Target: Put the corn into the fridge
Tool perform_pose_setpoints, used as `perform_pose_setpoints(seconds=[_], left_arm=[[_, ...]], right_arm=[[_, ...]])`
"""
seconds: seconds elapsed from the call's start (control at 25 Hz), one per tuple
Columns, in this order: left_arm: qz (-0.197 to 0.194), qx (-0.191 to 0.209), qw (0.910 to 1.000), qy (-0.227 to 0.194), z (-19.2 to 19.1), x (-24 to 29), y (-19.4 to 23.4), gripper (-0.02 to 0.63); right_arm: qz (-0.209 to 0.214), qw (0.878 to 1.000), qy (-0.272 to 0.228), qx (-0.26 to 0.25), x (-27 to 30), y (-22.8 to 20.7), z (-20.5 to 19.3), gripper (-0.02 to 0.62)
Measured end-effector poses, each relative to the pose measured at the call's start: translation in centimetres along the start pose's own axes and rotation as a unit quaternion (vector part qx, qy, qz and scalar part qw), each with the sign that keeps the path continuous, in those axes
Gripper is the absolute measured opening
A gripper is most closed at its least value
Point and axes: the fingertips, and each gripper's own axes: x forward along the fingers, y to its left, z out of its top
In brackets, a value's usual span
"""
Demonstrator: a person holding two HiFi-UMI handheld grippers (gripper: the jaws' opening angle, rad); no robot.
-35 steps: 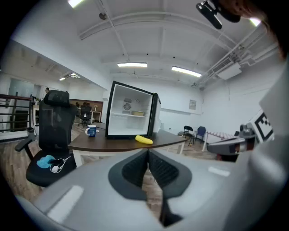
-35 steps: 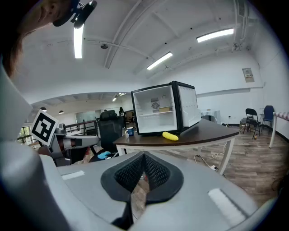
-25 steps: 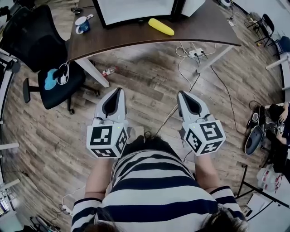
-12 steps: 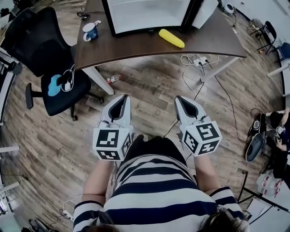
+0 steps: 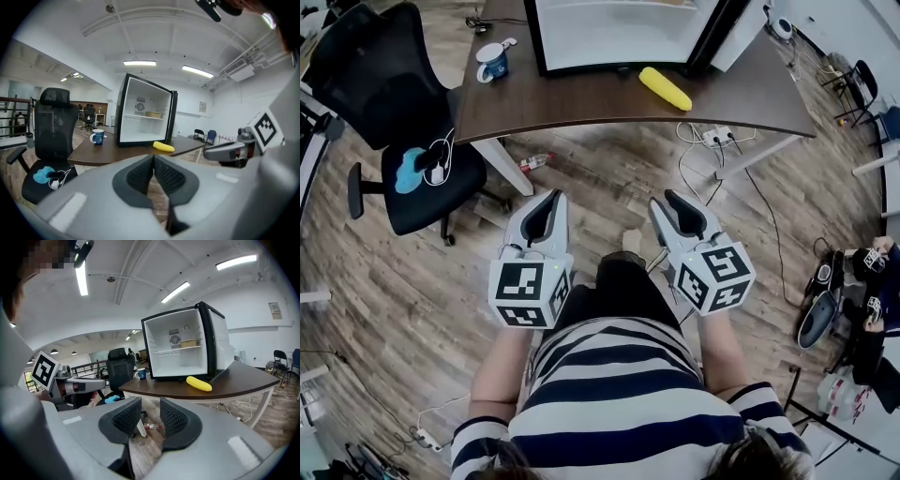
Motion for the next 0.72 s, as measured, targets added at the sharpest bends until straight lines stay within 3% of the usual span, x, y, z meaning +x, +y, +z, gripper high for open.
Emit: perform_pose_setpoints(seconds=[0.28, 0.72], left_arm=[[0.024, -0.007, 0.9997, -0.001, 1.2, 5.1, 1.5, 0.0], [0.064, -0.024, 0.9976, 0.012, 3.1, 15.6, 2.1, 0.0]], right_arm=[[0.028, 0.999, -0.001, -0.016, 5.1, -3.3, 2.1, 0.151], [0.054, 0.997, 0.028, -0.044, 12.8, -12.8, 5.1, 0.206]])
